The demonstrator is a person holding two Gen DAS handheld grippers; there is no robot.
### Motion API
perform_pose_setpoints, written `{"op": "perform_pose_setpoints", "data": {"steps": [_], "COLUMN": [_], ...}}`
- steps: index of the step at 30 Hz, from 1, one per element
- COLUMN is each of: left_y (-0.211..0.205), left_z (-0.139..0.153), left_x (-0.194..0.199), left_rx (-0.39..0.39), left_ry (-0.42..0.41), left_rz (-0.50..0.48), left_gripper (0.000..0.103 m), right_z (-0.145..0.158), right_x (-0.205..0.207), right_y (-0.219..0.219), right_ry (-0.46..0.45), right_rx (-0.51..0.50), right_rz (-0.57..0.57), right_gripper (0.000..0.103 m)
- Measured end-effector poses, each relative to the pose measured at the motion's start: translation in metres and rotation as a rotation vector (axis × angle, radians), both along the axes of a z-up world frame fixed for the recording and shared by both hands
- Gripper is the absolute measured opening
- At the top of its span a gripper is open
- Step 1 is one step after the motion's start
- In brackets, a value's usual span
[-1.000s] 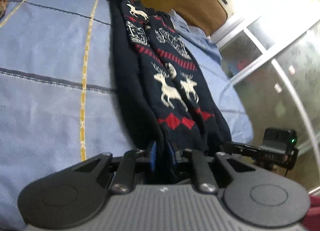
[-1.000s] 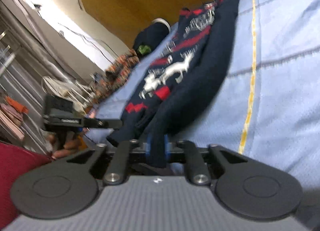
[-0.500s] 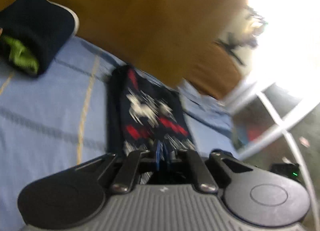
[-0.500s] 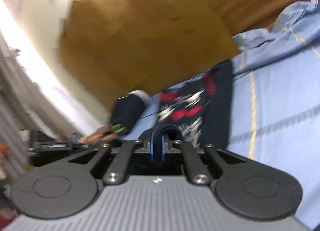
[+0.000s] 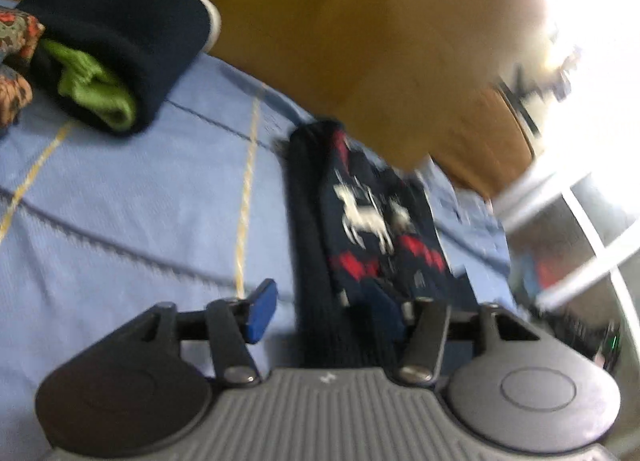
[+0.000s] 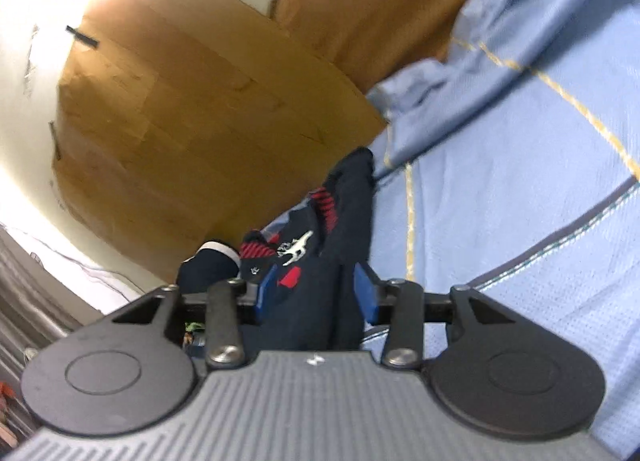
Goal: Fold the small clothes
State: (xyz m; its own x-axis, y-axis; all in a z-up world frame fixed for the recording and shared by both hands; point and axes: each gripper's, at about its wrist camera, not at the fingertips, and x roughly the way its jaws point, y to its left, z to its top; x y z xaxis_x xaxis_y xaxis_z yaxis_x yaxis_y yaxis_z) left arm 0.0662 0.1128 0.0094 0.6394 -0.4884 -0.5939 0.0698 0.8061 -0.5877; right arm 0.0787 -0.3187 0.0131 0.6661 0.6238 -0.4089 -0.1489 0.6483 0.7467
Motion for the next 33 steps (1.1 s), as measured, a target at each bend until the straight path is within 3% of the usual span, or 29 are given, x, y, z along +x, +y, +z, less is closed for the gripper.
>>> {"op": "perform_pose_setpoints", "data": {"steps": [2, 5, 6, 7, 8, 9, 13, 15, 17, 20, 22, 24, 25, 27, 29, 33], "left_y": [-0.008, -0.017, -0.018, -0.022, -0.026, -0.029, -0.041, -0.047, -0.053, -0.060, -0.060, -0.060, -0.059, -0.058, -0.059, -0.052], "left_z": [-0.004, -0.012, -0.013, -0.014, -0.011, -0.005, 0.035, 0.046, 0.039, -0.003, -0.009, -0.002, 0.000, 0.004, 0.004, 0.007], "left_x": [-0.008, -0.016, -0.019, -0.020, -0.021, -0.020, -0.020, -0.011, 0.006, 0.031, 0.020, 0.008, 0.003, -0.002, -0.001, 0.005], "left_rx": [0.011, 0.004, 0.008, 0.017, 0.043, 0.061, 0.134, 0.153, 0.192, 0.251, 0.263, 0.290, 0.299, 0.323, 0.334, 0.359], "left_ry": [0.011, 0.035, 0.037, 0.034, 0.023, 0.001, -0.174, -0.223, -0.206, -0.036, -0.073, -0.089, -0.098, -0.113, -0.113, -0.088], "left_rz": [-0.042, -0.079, -0.087, -0.096, -0.087, -0.084, -0.086, -0.089, -0.076, -0.057, -0.038, -0.035, -0.039, -0.046, -0.059, -0.060], "left_gripper": [0.060, 0.058, 0.041, 0.019, 0.017, 0.013, 0.013, 0.013, 0.013, 0.014, 0.016, 0.015, 0.015, 0.015, 0.016, 0.048], "right_z": [0.006, 0.004, 0.001, -0.002, -0.004, -0.004, 0.014, 0.025, 0.024, -0.010, -0.026, -0.021, -0.015, 0.000, 0.009, 0.012], "right_x": [-0.005, -0.012, -0.013, -0.016, -0.020, -0.024, -0.048, -0.061, -0.064, -0.053, -0.051, -0.047, -0.046, -0.037, -0.022, 0.016], "right_y": [0.011, 0.037, 0.044, 0.050, 0.058, 0.063, 0.053, 0.044, 0.041, 0.042, 0.034, 0.024, 0.017, 0.007, 0.003, 0.016], "right_ry": [-0.038, -0.076, -0.083, -0.085, -0.089, -0.103, -0.184, -0.212, -0.187, -0.045, -0.035, -0.015, -0.042, -0.106, -0.115, -0.131], "right_rx": [-0.050, -0.161, -0.196, -0.235, -0.287, -0.328, -0.308, -0.287, -0.294, -0.321, -0.269, -0.242, -0.242, -0.260, -0.274, -0.352], "right_rz": [0.052, 0.125, 0.152, 0.184, 0.201, 0.208, 0.140, 0.109, 0.091, 0.090, 0.082, 0.087, 0.073, 0.028, 0.023, 0.052], "right_gripper": [0.061, 0.063, 0.060, 0.035, 0.011, 0.011, 0.010, 0.010, 0.010, 0.011, 0.014, 0.039, 0.058, 0.060, 0.060, 0.060]}}
